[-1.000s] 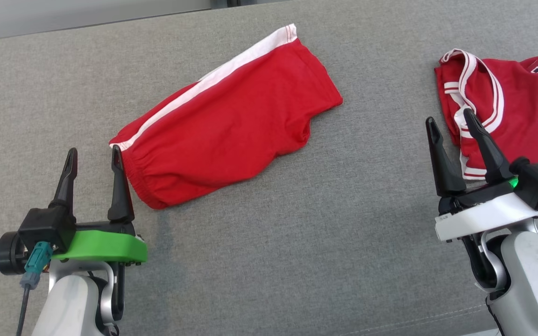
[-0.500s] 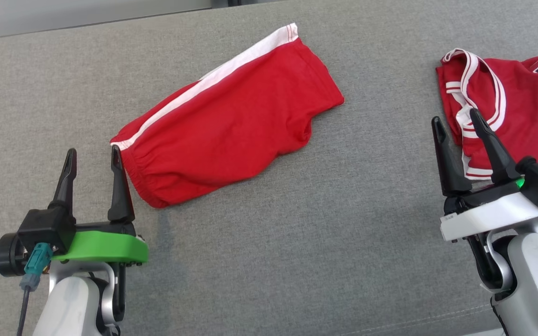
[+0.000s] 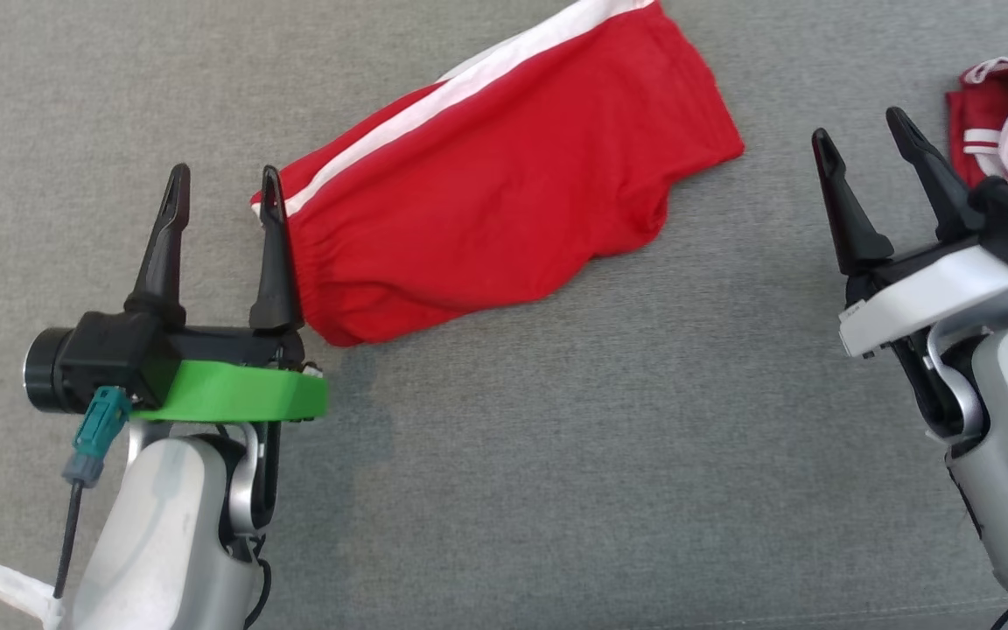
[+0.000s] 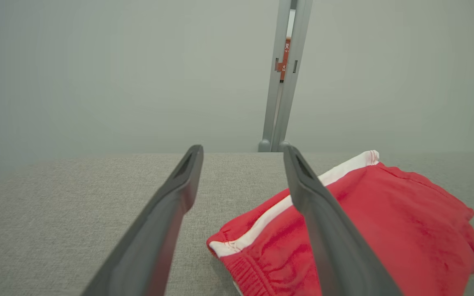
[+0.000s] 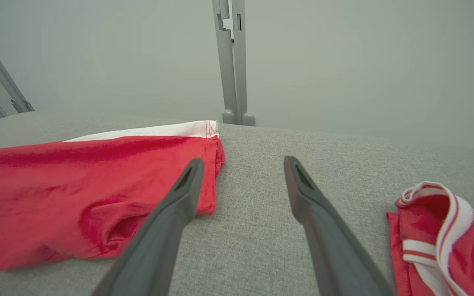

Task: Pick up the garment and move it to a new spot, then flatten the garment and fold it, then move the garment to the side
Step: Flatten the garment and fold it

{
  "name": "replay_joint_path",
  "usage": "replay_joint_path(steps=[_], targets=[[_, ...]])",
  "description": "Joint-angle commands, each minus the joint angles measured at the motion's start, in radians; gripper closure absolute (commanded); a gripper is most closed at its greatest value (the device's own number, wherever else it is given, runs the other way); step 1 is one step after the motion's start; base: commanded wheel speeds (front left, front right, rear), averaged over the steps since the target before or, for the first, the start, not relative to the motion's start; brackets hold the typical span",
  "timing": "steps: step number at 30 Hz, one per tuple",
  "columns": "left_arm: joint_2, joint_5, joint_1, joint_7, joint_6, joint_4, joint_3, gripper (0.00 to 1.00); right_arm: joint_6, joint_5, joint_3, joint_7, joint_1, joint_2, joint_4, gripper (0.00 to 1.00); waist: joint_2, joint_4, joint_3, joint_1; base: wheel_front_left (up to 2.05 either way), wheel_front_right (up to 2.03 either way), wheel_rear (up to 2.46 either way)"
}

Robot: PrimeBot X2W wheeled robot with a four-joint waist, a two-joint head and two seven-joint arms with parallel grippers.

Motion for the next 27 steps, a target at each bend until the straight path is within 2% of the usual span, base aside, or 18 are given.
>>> replay_joint_path(steps=[1, 8, 15, 16, 17, 18, 27], targets=[[-0.010, 0.005, -0.024, -0.008, -0.007, -0.001, -0.005, 0.00, -0.001, 0.009, 0.018, 0.006, -0.040, -0.011, 0.026, 0.00, 0.0000, 0.094, 0.087, 0.0000, 0.00, 0.00, 0.00], [-0.043, 0.017, -0.068, -0.017, -0.030, 0.014, -0.023, 0.00, -0.001, 0.038, 0.115, 0.047, -0.201, -0.034, 0.229, 0.00, 0.0000, 0.162, 0.129, 0.0000, 0.00, 0.00, 0.00], [-0.062, 0.033, -0.063, -0.017, -0.040, 0.020, -0.013, 0.00, 0.000, 0.100, 0.194, 0.112, -0.288, -0.006, 0.433, 0.01, 0.0000, 0.175, 0.120, 0.0000, 0.00, 0.00, 0.00], [-0.065, 0.035, -0.056, -0.017, -0.041, 0.020, -0.011, 0.00, 0.000, 0.118, 0.211, 0.125, -0.290, 0.002, 0.450, 0.51, 0.0000, 0.173, 0.114, 0.0000, 0.00, 0.00, 0.00], [-0.066, 0.039, -0.050, -0.017, -0.042, 0.020, -0.009, 0.00, 0.000, 0.130, 0.222, 0.127, -0.292, 0.005, 0.457, 0.72, 0.0000, 0.170, 0.109, 0.0000, 0.00, 0.00, 0.00], [-0.067, 0.043, -0.044, -0.017, -0.042, 0.021, -0.006, 0.00, 0.000, 0.146, 0.232, 0.112, -0.293, 0.008, 0.458, 1.00, 0.0000, 0.166, 0.102, 0.0000, 0.00, 0.00, 0.00], [-0.053, 0.060, 0.013, -0.017, -0.043, 0.022, 0.024, 0.00, 0.000, 0.203, 0.226, -0.052, -0.201, 0.026, 0.393, 1.00, 0.0000, 0.096, 0.035, 0.0000, 0.00, 0.00, 0.00]])
